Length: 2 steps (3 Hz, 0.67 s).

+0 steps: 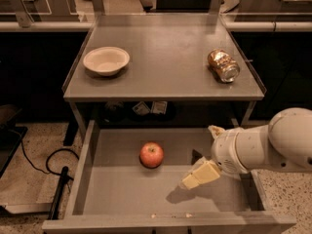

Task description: Pick apple from top drawer and place on counter

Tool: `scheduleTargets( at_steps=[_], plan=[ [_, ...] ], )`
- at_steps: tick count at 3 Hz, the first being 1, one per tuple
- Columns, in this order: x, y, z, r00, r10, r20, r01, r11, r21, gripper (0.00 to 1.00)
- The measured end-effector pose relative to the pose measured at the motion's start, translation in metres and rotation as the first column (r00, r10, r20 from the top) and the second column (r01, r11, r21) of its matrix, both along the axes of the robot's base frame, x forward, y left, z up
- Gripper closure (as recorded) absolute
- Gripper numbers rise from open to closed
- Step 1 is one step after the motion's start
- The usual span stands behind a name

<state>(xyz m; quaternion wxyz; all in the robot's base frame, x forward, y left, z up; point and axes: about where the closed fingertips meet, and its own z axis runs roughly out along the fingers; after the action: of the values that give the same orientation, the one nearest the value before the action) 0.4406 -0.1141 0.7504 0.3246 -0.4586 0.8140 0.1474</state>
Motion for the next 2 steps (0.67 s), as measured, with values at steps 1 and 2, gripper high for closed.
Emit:
scheduleTargets(
  at_steps=[1,2],
  plan=[
    [0.011,0.008,-0.024,0.9998,-0.003,0.017,0.002,0.999,0.033,0.0],
    [0.033,0.018,-0.052,0.9999,0.011,0.009,-0.011,0.996,0.092,0.0]
  ],
)
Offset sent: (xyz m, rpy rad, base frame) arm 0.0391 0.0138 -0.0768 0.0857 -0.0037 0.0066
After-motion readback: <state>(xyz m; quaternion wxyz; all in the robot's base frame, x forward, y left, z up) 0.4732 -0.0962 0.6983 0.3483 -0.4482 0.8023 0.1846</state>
